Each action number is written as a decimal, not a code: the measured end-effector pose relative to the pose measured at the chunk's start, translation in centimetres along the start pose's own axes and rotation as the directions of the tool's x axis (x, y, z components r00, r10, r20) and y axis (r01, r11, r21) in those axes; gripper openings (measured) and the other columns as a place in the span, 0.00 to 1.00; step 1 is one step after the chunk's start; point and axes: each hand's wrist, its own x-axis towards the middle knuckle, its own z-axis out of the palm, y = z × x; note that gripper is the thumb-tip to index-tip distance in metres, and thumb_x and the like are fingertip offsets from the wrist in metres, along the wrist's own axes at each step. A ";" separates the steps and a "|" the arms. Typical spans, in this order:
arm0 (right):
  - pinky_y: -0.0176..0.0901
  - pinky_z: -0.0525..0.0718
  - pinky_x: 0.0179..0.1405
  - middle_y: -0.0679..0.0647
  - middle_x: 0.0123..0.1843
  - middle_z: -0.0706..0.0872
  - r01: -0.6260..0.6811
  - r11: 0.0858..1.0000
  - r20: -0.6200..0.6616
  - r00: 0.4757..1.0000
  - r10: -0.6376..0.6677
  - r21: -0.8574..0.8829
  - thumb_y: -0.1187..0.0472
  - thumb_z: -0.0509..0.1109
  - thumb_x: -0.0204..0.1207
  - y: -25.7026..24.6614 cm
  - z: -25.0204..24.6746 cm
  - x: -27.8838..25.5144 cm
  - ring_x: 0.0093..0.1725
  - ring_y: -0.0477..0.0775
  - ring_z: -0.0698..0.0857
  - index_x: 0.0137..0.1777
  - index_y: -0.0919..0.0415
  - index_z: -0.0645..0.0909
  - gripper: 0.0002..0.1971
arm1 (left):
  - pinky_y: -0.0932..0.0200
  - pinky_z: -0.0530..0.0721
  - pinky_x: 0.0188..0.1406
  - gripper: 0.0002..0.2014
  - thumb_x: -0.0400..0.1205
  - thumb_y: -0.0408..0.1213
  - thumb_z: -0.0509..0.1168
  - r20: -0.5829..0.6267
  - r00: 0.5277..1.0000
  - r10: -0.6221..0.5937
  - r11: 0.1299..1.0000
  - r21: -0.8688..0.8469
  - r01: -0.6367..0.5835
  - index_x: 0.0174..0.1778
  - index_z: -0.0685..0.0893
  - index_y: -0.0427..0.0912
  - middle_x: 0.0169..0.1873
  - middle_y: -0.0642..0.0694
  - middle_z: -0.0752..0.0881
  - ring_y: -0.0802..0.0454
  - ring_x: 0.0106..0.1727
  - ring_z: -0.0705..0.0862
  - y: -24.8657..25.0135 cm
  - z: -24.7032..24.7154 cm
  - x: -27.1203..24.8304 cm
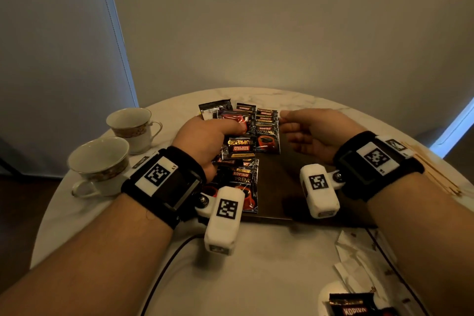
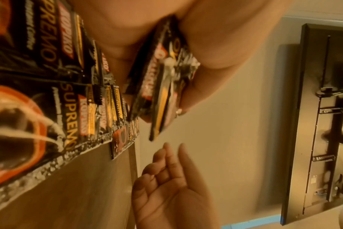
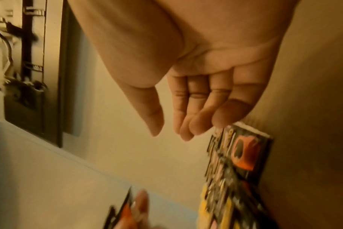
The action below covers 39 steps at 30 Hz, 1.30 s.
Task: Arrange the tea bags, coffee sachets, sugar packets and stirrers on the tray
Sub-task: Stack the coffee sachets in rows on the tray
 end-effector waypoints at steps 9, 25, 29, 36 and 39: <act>0.45 0.82 0.41 0.54 0.36 0.88 0.119 0.992 0.399 0.912 -0.090 -0.048 0.66 0.81 0.66 0.8 2.9 -3.1 0.35 0.51 0.82 0.46 0.61 0.85 0.10 | 0.30 0.90 0.53 0.16 0.76 0.34 0.80 0.040 0.997 0.070 0.995 -0.069 -0.068 0.58 0.90 0.31 0.50 0.30 0.93 0.29 0.49 0.93 -0.3 0.8 -0.8; 0.48 0.91 0.43 0.56 0.45 0.91 0.478 0.790 0.010 0.853 -0.522 0.384 0.71 0.77 0.73 0.9 3.2 -2.2 0.47 0.56 0.91 0.50 0.63 0.88 0.08 | 0.25 0.86 0.63 0.29 0.64 0.25 0.83 0.262 0.963 0.065 0.974 0.193 -0.118 0.64 0.89 0.37 0.54 0.32 0.92 0.31 0.56 0.92 -0.7 0.9 -1.2; 0.50 0.90 0.44 0.54 0.41 0.91 0.556 0.782 0.043 0.807 -0.590 0.282 0.65 0.82 0.65 0.5 2.4 -2.2 0.44 0.56 0.91 0.44 0.58 0.89 0.09 | 0.26 0.86 0.64 0.29 0.65 0.25 0.80 0.319 0.944 0.081 0.969 0.197 -0.150 0.64 0.89 0.38 0.55 0.32 0.92 0.32 0.57 0.92 -0.7 0.8 -1.3; 0.44 0.88 0.32 0.56 0.42 0.90 0.270 0.847 0.150 0.915 -0.373 0.458 0.64 0.78 0.70 0.2 2.4 -1.7 0.37 0.52 0.89 0.53 0.61 0.85 0.12 | 0.25 0.85 0.64 0.29 0.66 0.26 0.83 0.299 0.943 0.148 0.961 0.181 -0.208 0.64 0.89 0.36 0.56 0.31 0.92 0.31 0.58 0.92 -0.5 0.6 -1.2; 0.46 0.85 0.43 0.56 0.44 0.91 0.211 0.931 0.237 0.928 -0.287 0.299 0.56 0.79 0.71 0.5 2.2 -1.6 0.39 0.52 0.88 0.56 0.62 0.86 0.17 | 0.25 0.87 0.60 0.21 0.70 0.23 0.79 0.215 0.963 0.162 0.970 0.144 -0.196 0.60 0.90 0.34 0.52 0.31 0.93 0.30 0.53 0.93 -0.5 0.4 -1.1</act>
